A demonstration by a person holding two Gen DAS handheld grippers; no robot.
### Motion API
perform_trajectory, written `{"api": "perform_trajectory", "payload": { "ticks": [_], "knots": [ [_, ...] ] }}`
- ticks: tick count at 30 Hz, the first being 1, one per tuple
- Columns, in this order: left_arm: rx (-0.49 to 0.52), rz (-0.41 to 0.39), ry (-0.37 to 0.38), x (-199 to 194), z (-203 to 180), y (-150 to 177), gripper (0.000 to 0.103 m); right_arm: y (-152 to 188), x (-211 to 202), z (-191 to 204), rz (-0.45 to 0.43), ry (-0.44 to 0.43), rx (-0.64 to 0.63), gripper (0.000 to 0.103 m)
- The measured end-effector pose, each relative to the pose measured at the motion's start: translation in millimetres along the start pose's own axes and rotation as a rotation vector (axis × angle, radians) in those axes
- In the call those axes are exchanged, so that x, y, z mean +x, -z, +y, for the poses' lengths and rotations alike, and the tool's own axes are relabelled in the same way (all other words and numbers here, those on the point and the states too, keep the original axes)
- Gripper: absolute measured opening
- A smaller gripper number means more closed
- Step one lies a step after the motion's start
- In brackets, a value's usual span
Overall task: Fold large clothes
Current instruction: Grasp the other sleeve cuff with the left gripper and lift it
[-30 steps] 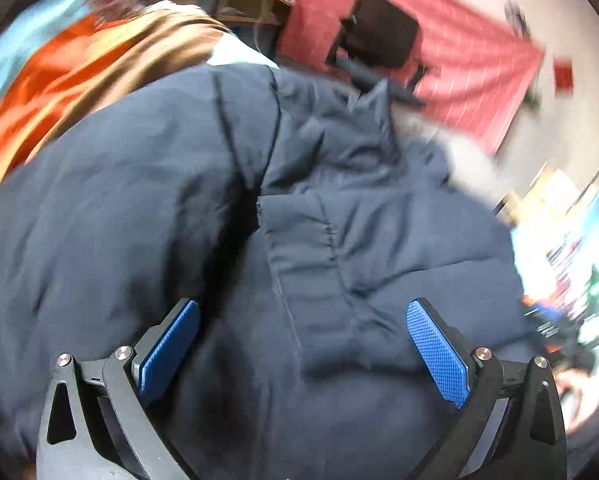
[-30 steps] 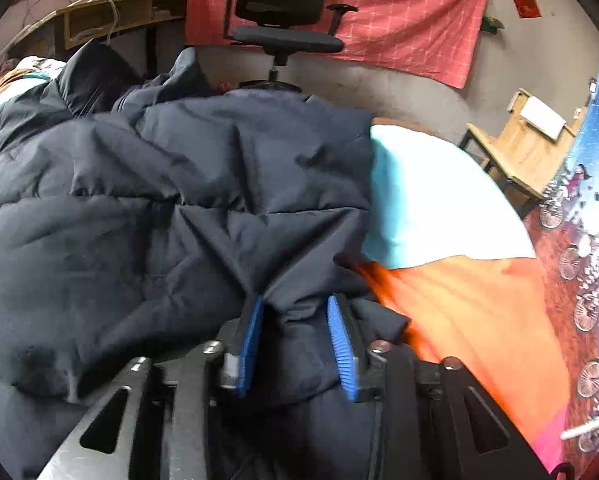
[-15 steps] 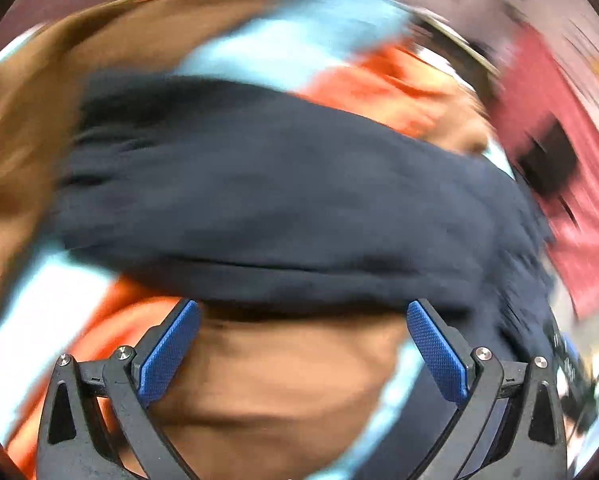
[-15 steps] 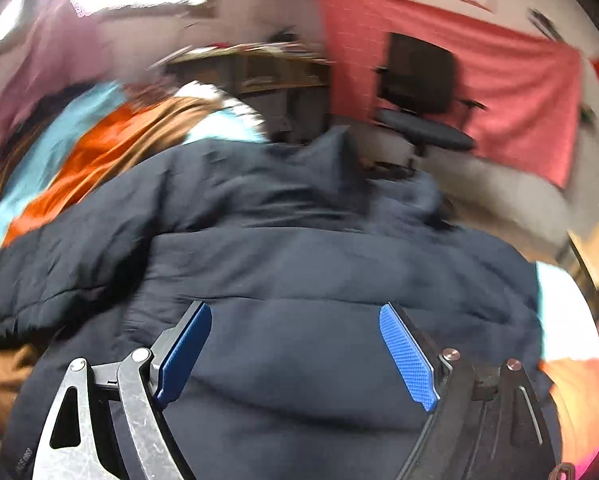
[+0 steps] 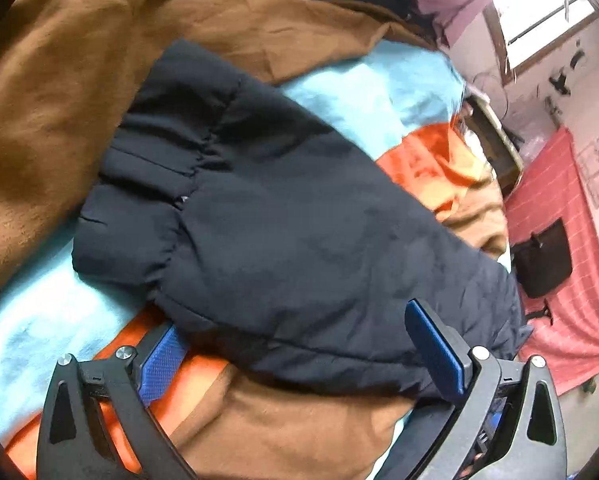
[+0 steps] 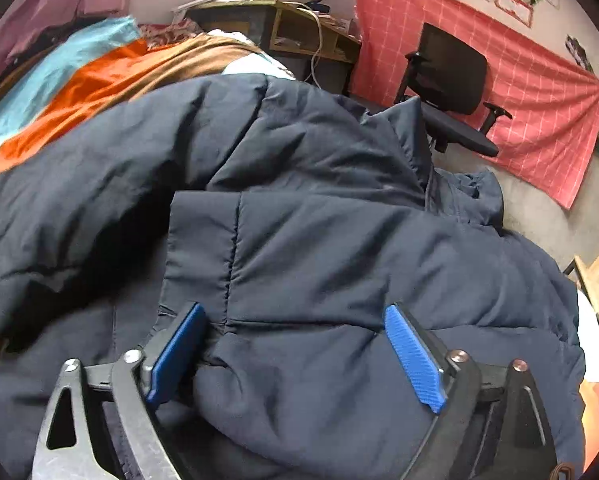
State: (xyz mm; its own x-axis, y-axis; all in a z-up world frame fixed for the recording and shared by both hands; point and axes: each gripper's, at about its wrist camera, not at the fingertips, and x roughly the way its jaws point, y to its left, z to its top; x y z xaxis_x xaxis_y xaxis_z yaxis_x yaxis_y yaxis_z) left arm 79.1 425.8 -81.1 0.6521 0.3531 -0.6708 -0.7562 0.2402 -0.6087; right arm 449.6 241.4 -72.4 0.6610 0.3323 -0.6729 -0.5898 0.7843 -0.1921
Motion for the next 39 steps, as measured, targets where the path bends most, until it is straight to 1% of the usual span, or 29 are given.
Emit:
{"api": "perform_trajectory", "payload": {
  "ticks": [1,3,4,5,6,8,9,11,13,14,16,17,19,21,23,25,26,28,30,32,34,36,39],
  "knots": [
    [-0.015,-0.009,0.011,1,1,0,0.088,2,2,3,-0.003,0.006,-0.013,0.097],
    [-0.031,-0.026,0.001,3,3,-1,0.054,5,3,5,-0.012,0.008,-0.017,0.099],
    [-0.033,-0.026,-0.007,4,3,-3,0.046,6,4,4,-0.016,0.003,-0.012,0.099],
    [-0.034,-0.029,-0.008,3,5,-3,0.034,7,4,3,-0.020,-0.003,-0.007,0.099],
    [-0.037,-0.043,-0.004,1,5,-4,0.024,8,4,2,-0.023,-0.010,-0.002,0.100],
    [-0.016,-0.079,0.013,-6,2,-5,0.015,9,3,1,-0.028,-0.019,0.000,0.101],
    [0.014,-0.108,0.023,-12,-4,-5,0.012,9,2,2,-0.029,-0.022,-0.001,0.102],
    [0.086,-0.165,0.045,-23,-19,-4,0.009,10,2,2,-0.029,-0.027,-0.005,0.103],
    [0.171,-0.215,0.083,-35,-39,-4,0.007,10,1,2,-0.029,-0.034,-0.005,0.103],
    [0.229,-0.241,0.111,-41,-54,-4,0.006,10,-1,1,-0.032,-0.046,0.000,0.103],
    [0.320,-0.276,0.179,-51,-81,-4,0.006,8,-13,-10,-0.049,-0.111,0.052,0.102],
    [0.392,-0.302,0.220,-60,-102,-2,0.006,7,-21,-18,-0.061,-0.144,0.090,0.102],
    [0.485,-0.336,0.289,-72,-131,3,0.006,7,-47,-39,-0.109,-0.225,0.191,0.102],
    [0.603,-0.375,0.392,-89,-169,15,0.006,6,-72,-58,-0.143,-0.252,0.241,0.103],
    [0.699,-0.382,0.491,-99,-203,30,0.006,7,-96,-76,-0.180,-0.253,0.253,0.103],
    [0.754,-0.356,0.570,-101,-232,45,0.006,10,-115,-94,-0.206,-0.238,0.257,0.103],
    [0.771,-0.322,0.629,-102,-250,55,0.006,13,-125,-107,-0.216,-0.225,0.265,0.103],
    [0.778,-0.271,0.720,-97,-274,74,0.006,17,-138,-129,-0.225,-0.207,0.294,0.103],
    [0.805,-0.227,0.770,-90,-296,94,0.006,25,-145,-153,-0.223,-0.185,0.328,0.103],
    [0.844,-0.145,0.822,-76,-323,121,0.006,36,-148,-179,-0.207,-0.138,0.362,0.103],
    [0.895,-0.080,0.849,-66,-342,146,0.006,47,-149,-204,-0.186,-0.103,0.413,0.103],
    [0.986,0.003,0.854,-52,-364,182,0.006,61,-152,-227,-0.177,-0.092,0.467,0.103],
    [1.100,0.089,0.850,-33,-381,229,0.006,80,-154,-259,-0.159,-0.049,0.524,0.103]
  ]
}}
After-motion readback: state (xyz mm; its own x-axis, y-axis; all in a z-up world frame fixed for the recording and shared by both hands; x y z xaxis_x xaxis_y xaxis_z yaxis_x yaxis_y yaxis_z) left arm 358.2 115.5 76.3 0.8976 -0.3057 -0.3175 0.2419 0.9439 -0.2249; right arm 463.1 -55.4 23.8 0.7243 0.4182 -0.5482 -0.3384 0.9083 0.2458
